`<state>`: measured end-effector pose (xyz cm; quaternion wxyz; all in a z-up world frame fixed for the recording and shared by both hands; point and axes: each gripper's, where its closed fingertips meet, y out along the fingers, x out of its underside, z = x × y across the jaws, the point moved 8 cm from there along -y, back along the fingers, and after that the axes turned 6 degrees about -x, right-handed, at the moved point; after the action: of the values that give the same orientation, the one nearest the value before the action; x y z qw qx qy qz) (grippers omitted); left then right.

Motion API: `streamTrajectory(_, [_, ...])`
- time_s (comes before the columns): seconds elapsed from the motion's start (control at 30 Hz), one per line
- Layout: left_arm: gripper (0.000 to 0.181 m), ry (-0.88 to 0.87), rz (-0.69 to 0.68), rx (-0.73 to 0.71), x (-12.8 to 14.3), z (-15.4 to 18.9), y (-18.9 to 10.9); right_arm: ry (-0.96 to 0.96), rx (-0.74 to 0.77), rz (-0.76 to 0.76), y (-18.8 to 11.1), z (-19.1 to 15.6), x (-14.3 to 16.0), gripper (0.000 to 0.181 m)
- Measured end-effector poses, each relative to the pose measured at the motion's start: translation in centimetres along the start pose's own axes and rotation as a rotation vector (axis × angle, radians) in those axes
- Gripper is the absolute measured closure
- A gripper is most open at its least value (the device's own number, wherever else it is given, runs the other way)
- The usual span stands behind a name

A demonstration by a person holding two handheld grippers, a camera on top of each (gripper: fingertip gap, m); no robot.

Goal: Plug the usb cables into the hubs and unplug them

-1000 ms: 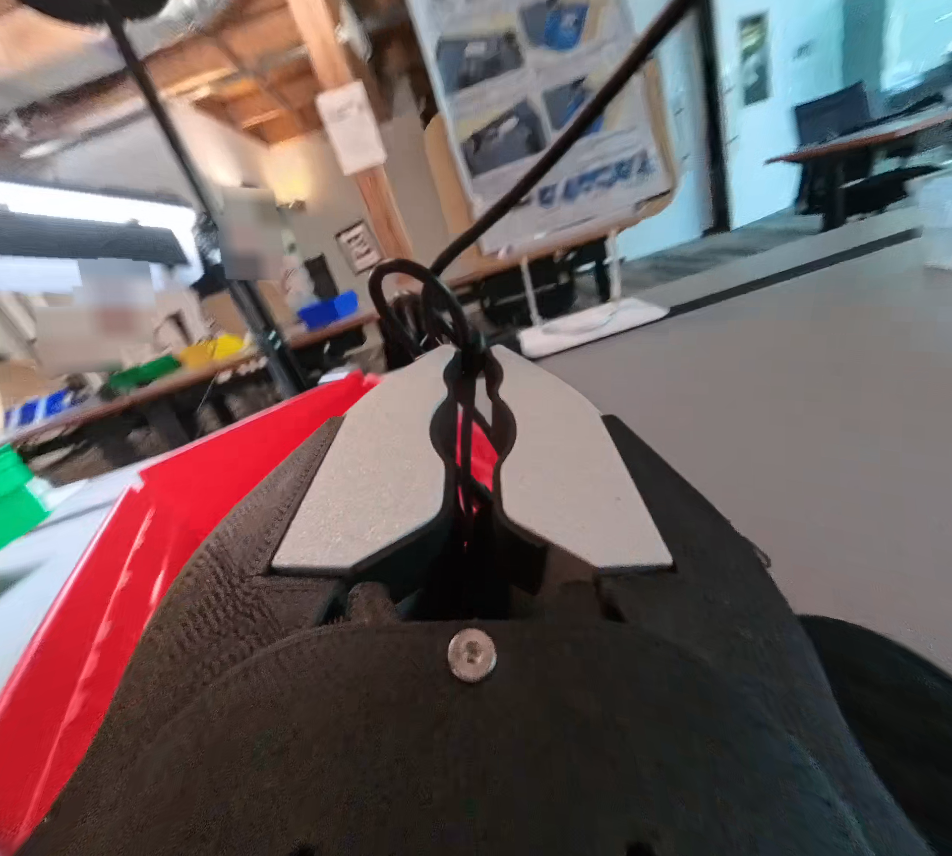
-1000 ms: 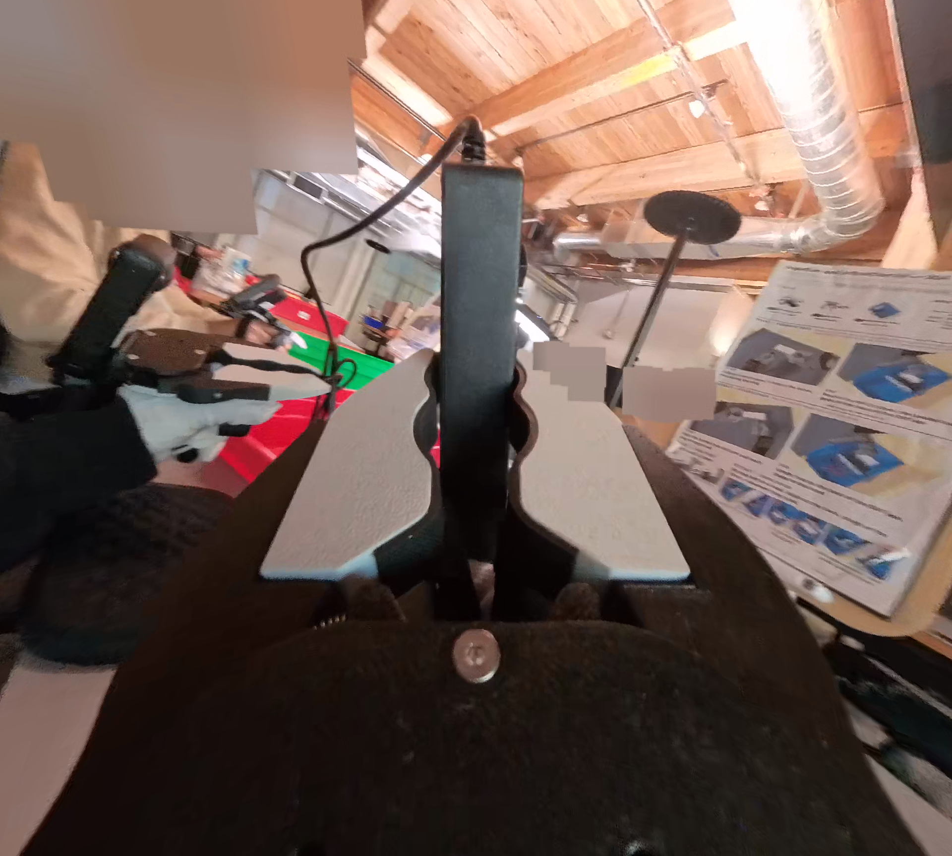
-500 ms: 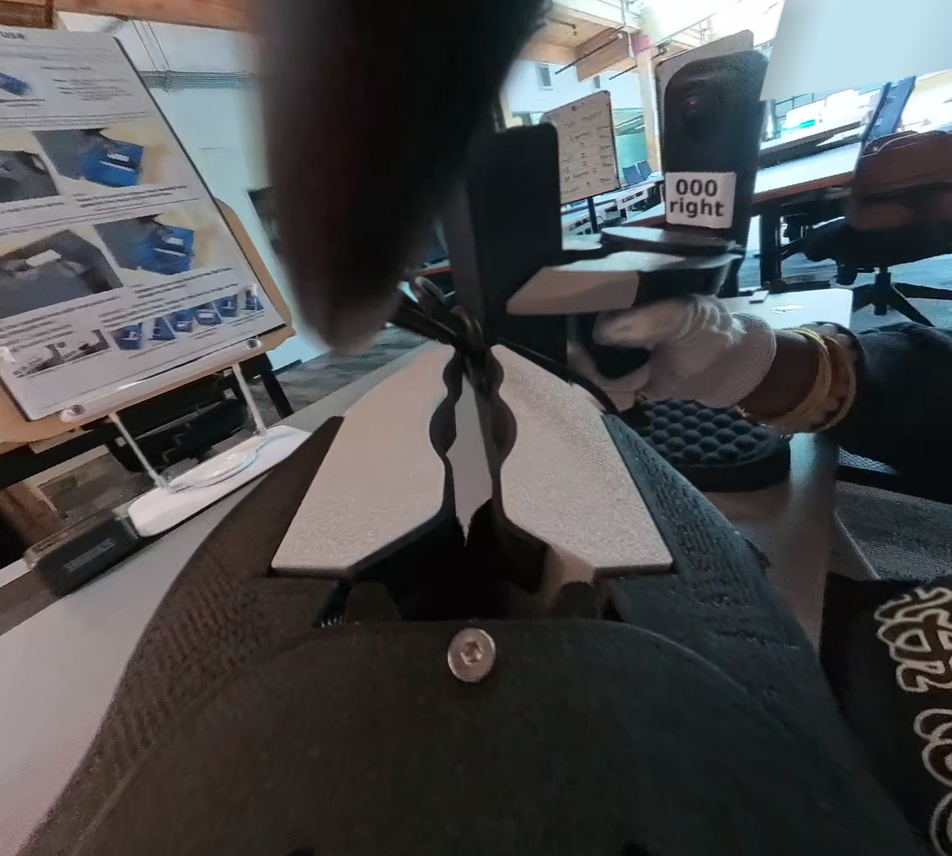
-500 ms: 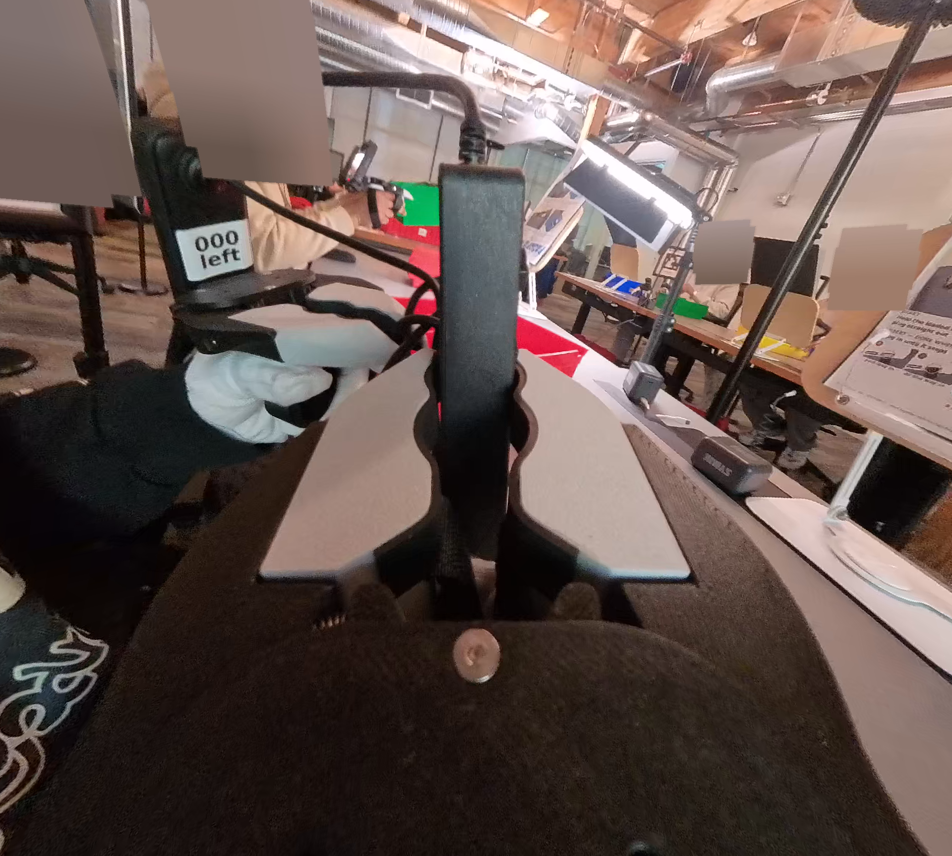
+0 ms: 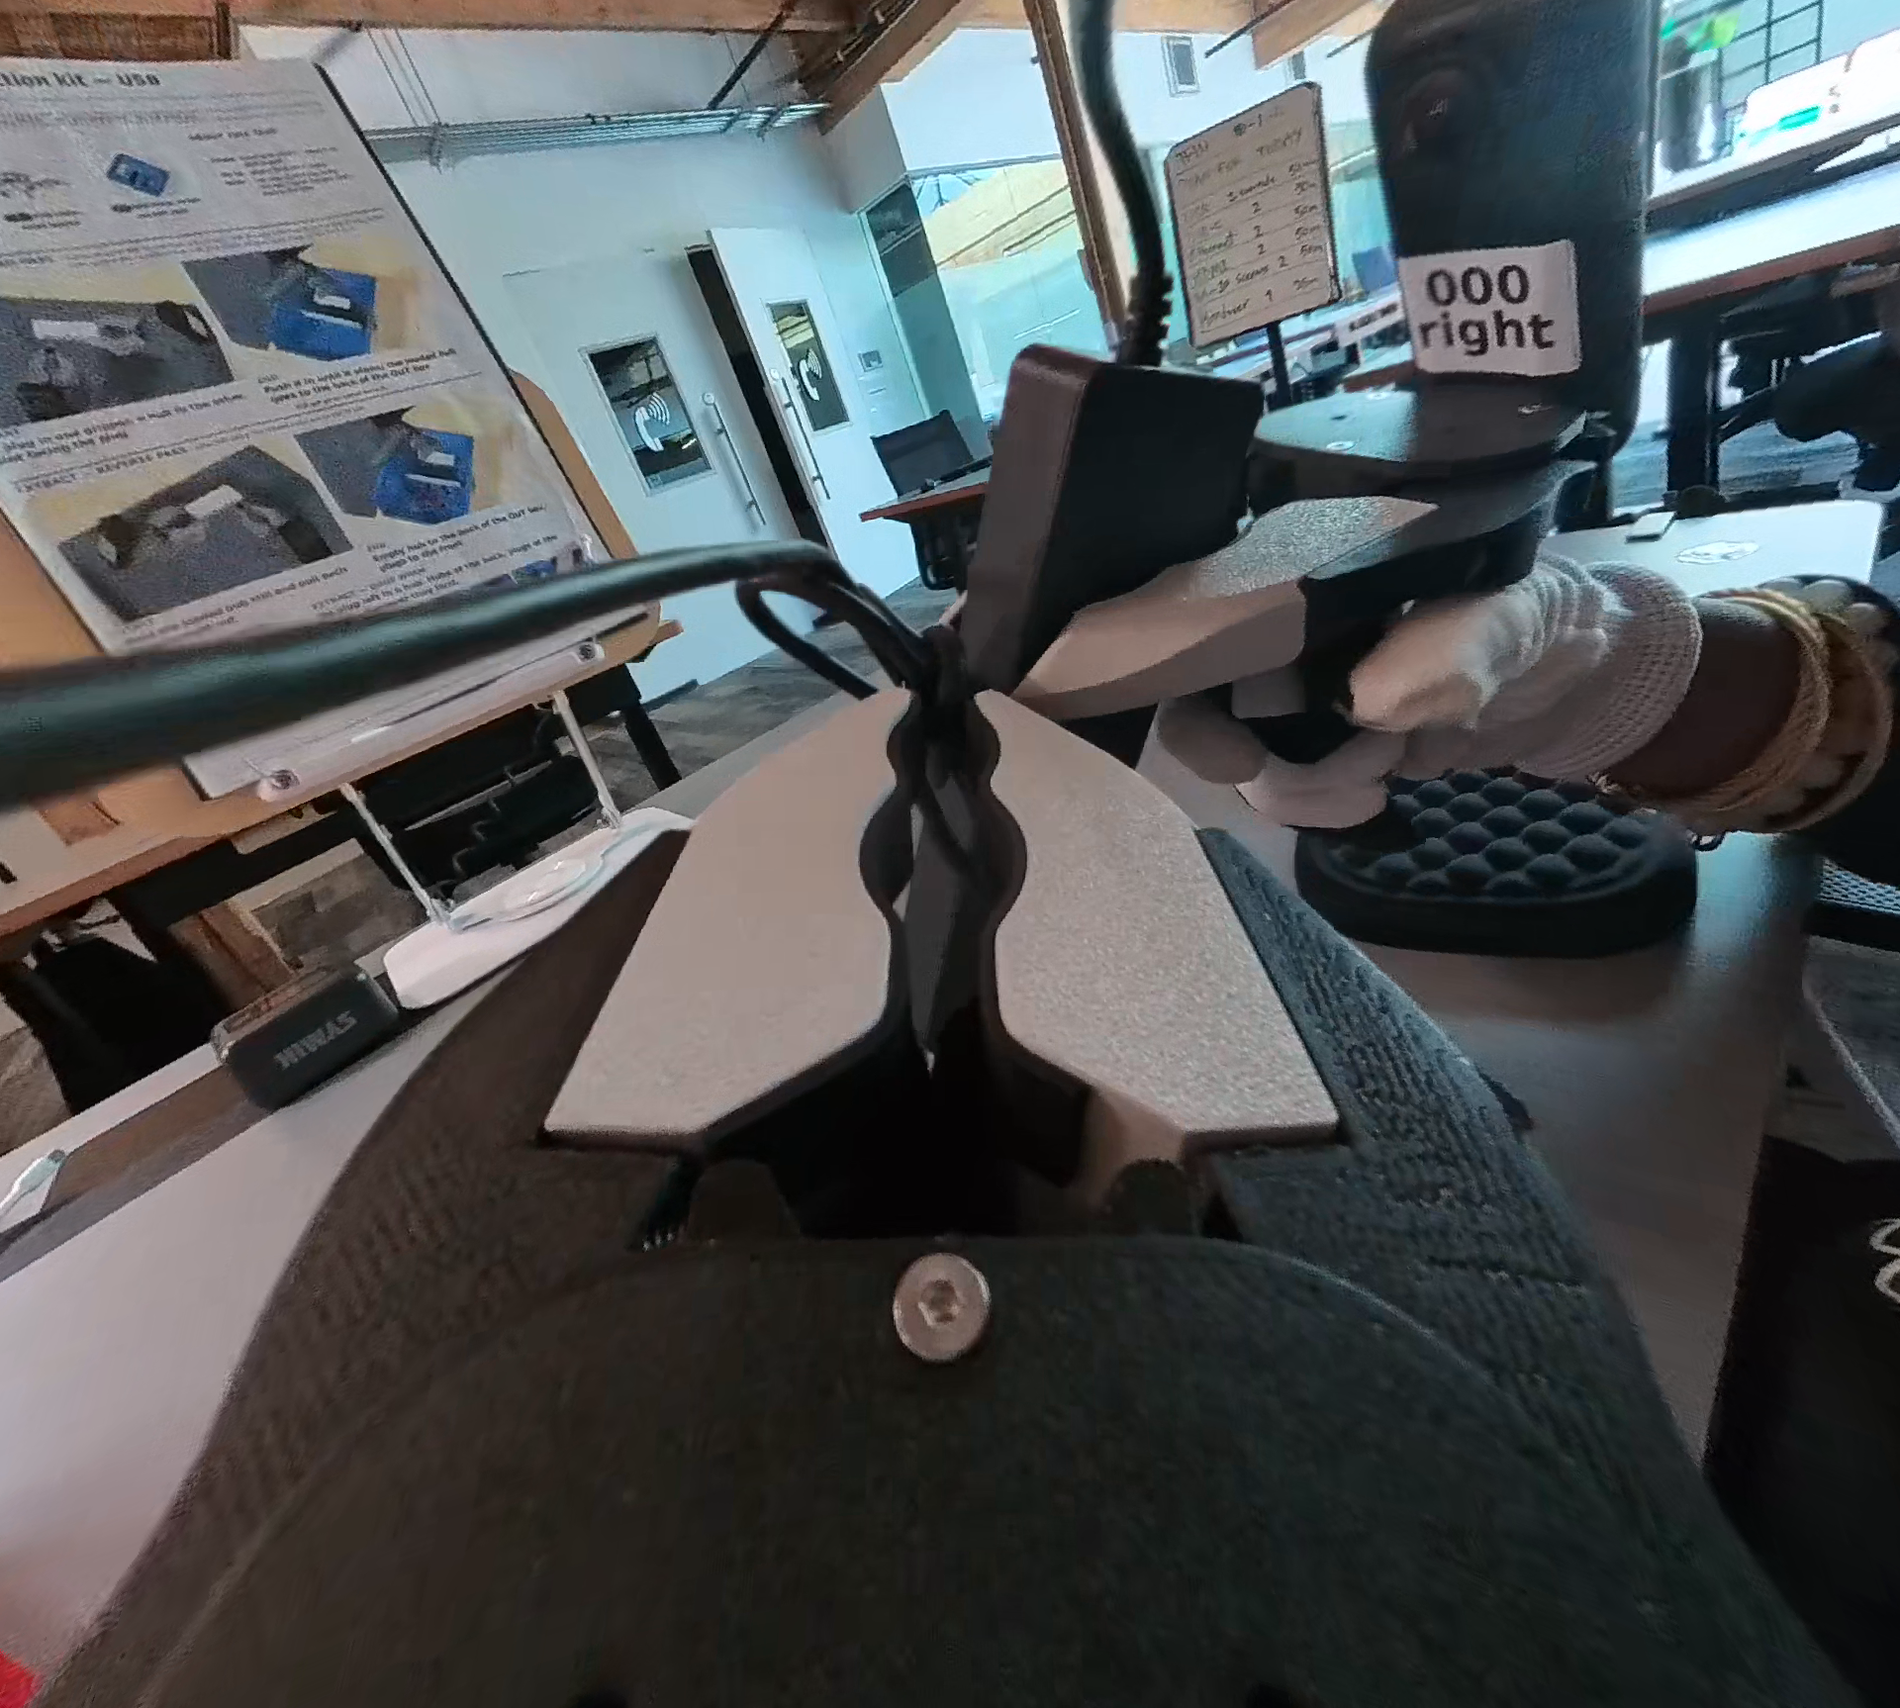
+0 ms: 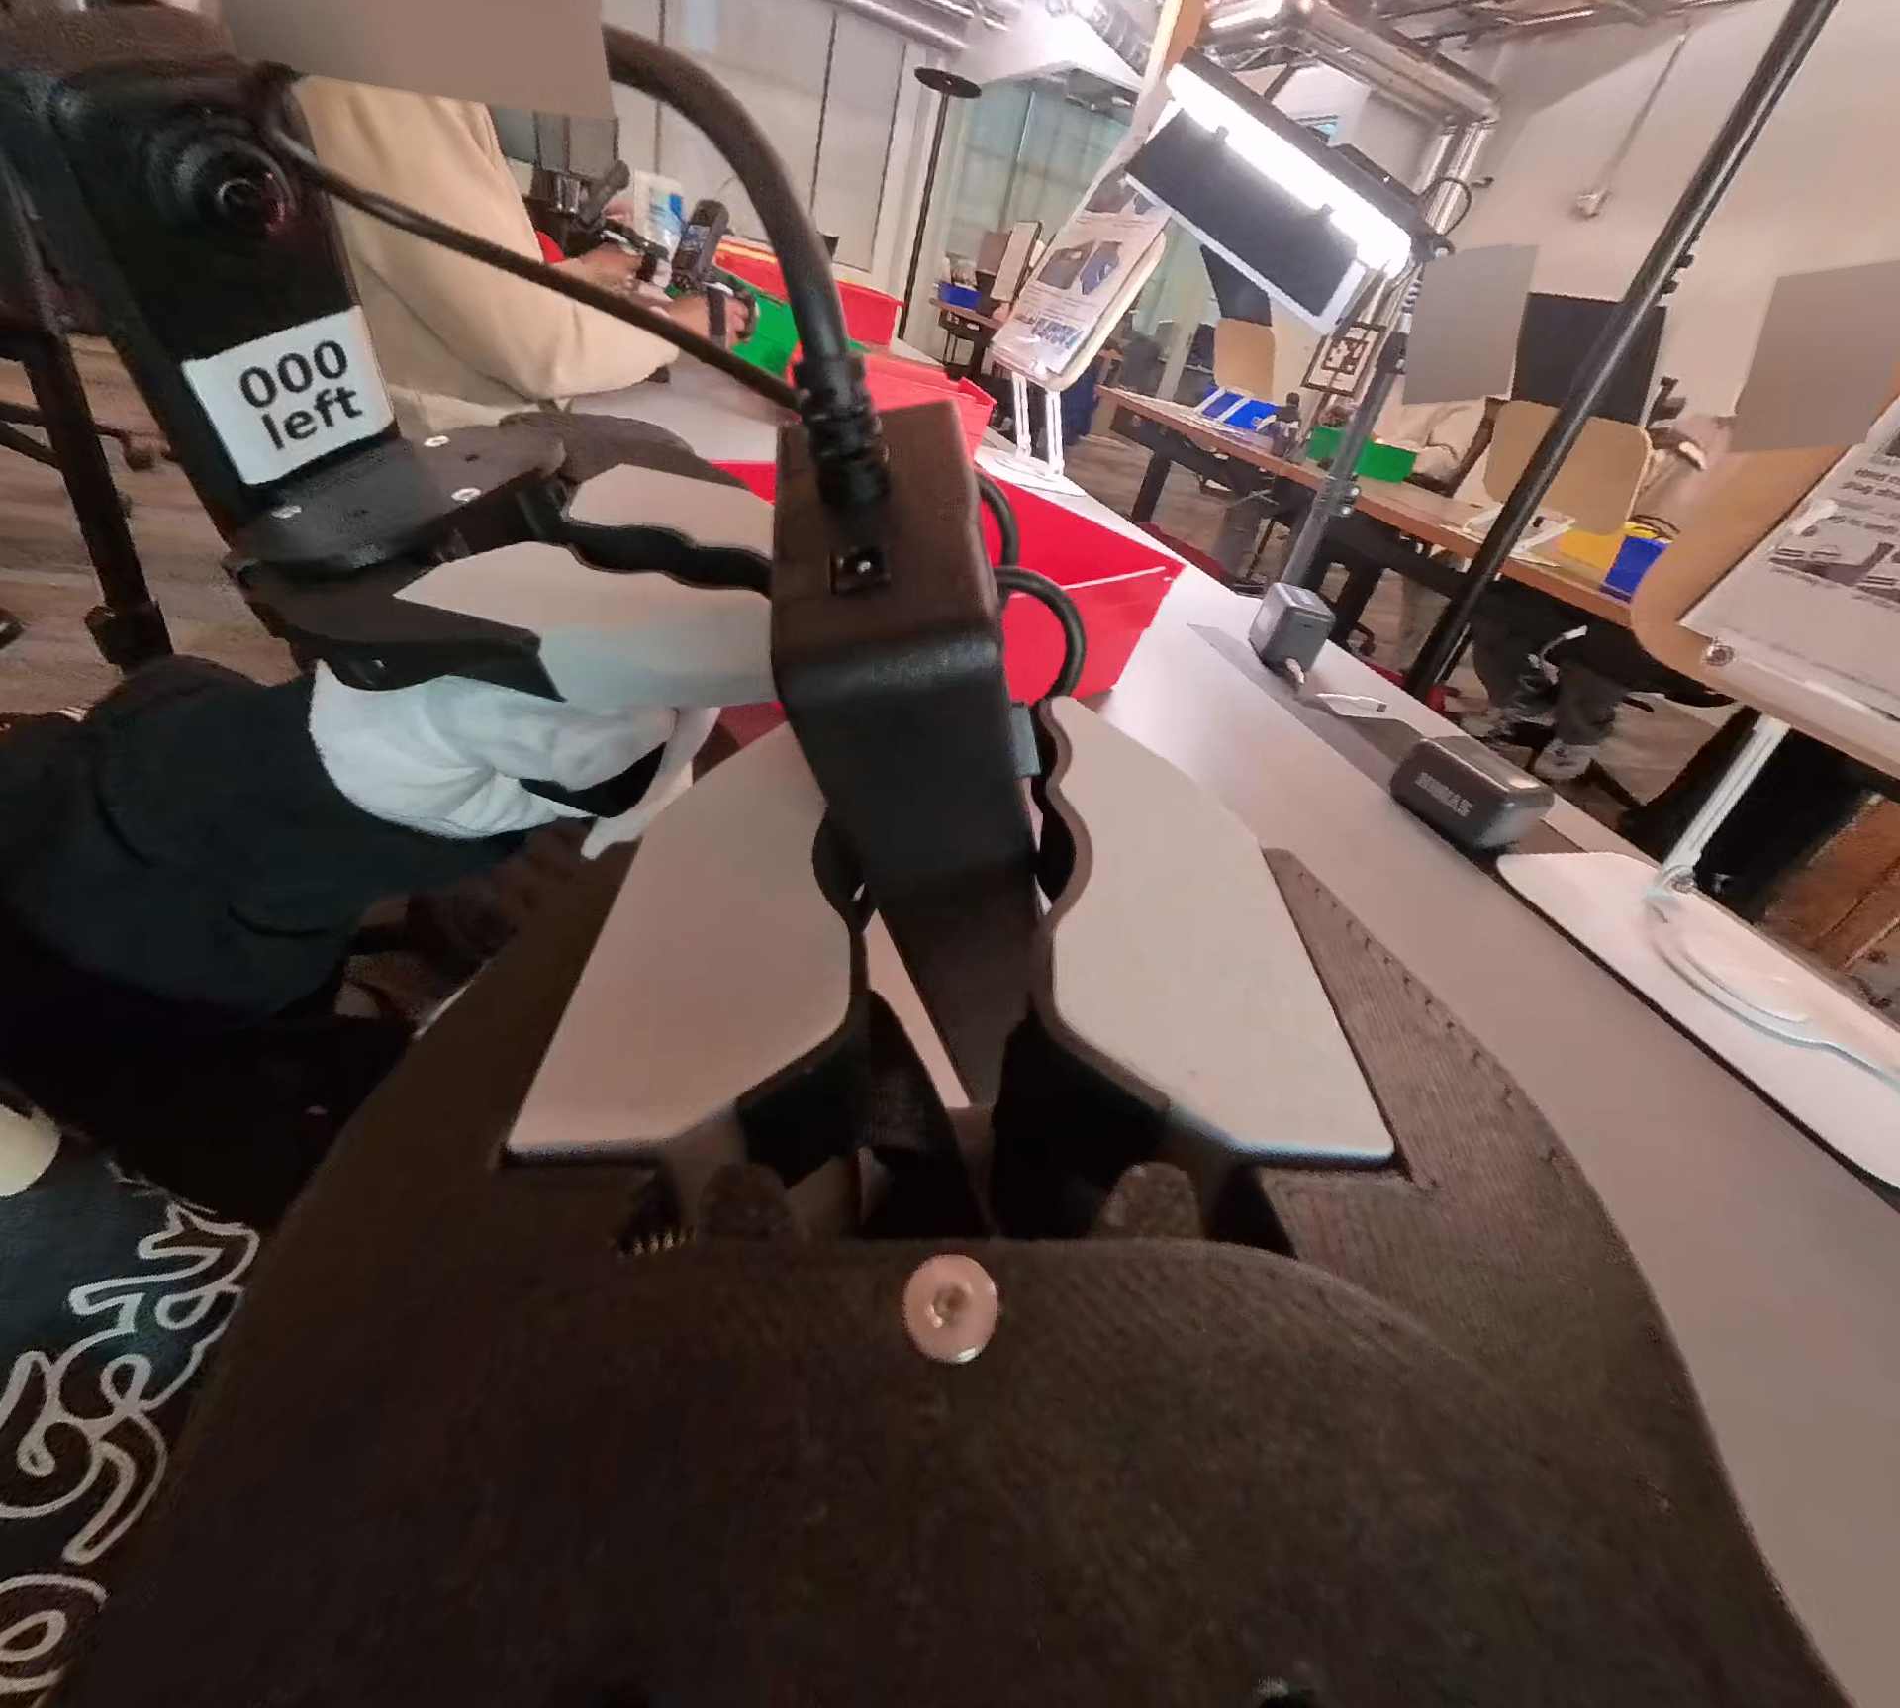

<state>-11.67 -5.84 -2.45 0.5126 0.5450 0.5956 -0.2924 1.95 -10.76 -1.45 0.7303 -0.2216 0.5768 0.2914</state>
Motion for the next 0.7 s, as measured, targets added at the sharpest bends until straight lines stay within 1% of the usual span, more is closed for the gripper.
streamTrajectory(0.03, [0.175, -0.009, 0.004, -0.001, 0.0, 0.0, 0.0, 0.006, -0.014, -0.003, 0.0, -0.2, 0.0, 0.151])
streamTrajectory(0.07, [0.175, -0.013, 0.006, -0.009, 0.1, -0.1, -0.1, 0.03, -0.066, 0.001, 0.0, -0.4, 0.0, 0.151])
streamTrajectory(0.13, [0.175, 0.001, -0.012, 0.005, 0.2, 0.2, 0.2, 0.151, -0.247, 0.017, 0.3, -1.4, 0.0, 0.137])
streamTrajectory(0.17, [0.176, 0.018, -0.022, -0.015, 0.2, 0.3, 0.2, 0.192, -0.249, 0.004, 0.6, -1.5, 0.1, 0.133])
streamTrajectory(0.23, [0.176, 0.062, -0.038, -0.023, 0.3, 0.3, 0.2, 0.137, -0.196, -0.028, 0.9, -1.6, 0.4, 0.137])
streamTrajectory(0.27, [0.176, 0.054, -0.023, -0.021, 0.2, 0.4, 0.1, 0.106, -0.182, -0.037, 0.9, -1.8, 0.4, 0.133])
streamTrajectory(0.33, [0.176, 0.018, 0.004, -0.012, 0.1, 0.3, -0.2, 0.071, -0.165, -0.036, 1.1, -2.2, 0.2, 0.132])
streamTrajectory(0.4, [0.176, 0.021, 0.003, -0.018, 0.2, 0.2, -0.3, 0.016, -0.131, -0.056, 1.4, -2.6, 0.3, 0.129])
streamTrajectory(0.5, [0.175, -0.01, 0.033, 0.017, 0.0, 0.4, -0.5, -0.066, -0.055, -0.076, 1.7, -2.8, 0.6, 0.128])
streamTrajectory(0.6, [0.174, -0.001, 0.053, 0.037, 0.0, 0.7, -0.5, -0.07, -0.016, -0.071, 2.0, -2.8, 1.0, 0.125])
streamTrajectory(0.67, [0.174, -0.024, 0.087, 0.081, -0.2, 0.8, -0.6, -0.066, -0.007, -0.078, 1.9, -2.6, 1.2, 0.127])
streamTrajectory(0.7, [0.174, -0.047, 0.12, 0.142, -0.4, 1.2, -0.7, -0.082, -0.024, -0.092, 1.9, -2.5, 1.5, 0.129])
